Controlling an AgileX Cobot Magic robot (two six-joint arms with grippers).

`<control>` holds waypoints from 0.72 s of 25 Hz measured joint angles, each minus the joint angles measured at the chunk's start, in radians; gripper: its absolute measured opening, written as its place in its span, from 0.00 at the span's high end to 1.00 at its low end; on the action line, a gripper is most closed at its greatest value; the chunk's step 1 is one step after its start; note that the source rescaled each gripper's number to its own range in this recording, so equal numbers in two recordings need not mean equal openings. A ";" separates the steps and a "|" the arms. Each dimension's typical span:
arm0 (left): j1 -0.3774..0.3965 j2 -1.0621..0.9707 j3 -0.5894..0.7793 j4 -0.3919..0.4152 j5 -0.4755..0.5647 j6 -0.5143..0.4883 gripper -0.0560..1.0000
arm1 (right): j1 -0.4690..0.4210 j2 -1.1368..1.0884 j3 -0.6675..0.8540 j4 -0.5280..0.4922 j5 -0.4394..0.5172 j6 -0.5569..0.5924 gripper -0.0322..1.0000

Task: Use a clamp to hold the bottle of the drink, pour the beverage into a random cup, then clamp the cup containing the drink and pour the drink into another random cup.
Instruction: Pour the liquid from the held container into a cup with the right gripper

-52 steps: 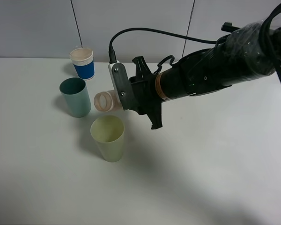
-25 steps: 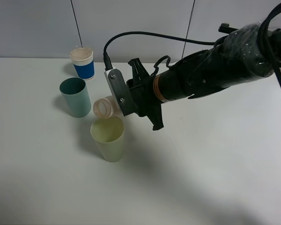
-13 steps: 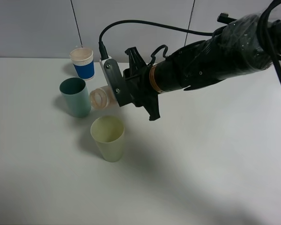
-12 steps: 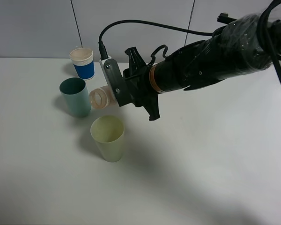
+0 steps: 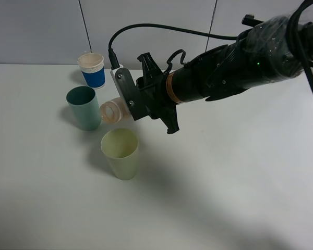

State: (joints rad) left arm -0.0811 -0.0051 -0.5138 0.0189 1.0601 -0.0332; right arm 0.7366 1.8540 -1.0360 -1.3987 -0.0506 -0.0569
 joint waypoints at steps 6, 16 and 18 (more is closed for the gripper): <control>0.000 0.000 0.000 0.000 0.000 0.000 0.05 | 0.000 0.000 0.000 -0.032 0.000 0.001 0.94; 0.000 0.000 0.000 0.000 0.000 0.000 0.05 | 0.000 0.000 0.000 -0.058 -0.009 -0.052 0.94; 0.000 0.000 0.000 0.000 0.000 0.000 0.05 | 0.000 0.000 0.000 -0.058 -0.009 -0.054 0.94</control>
State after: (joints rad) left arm -0.0811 -0.0051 -0.5138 0.0189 1.0601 -0.0332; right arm 0.7366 1.8540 -1.0360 -1.4563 -0.0597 -0.1114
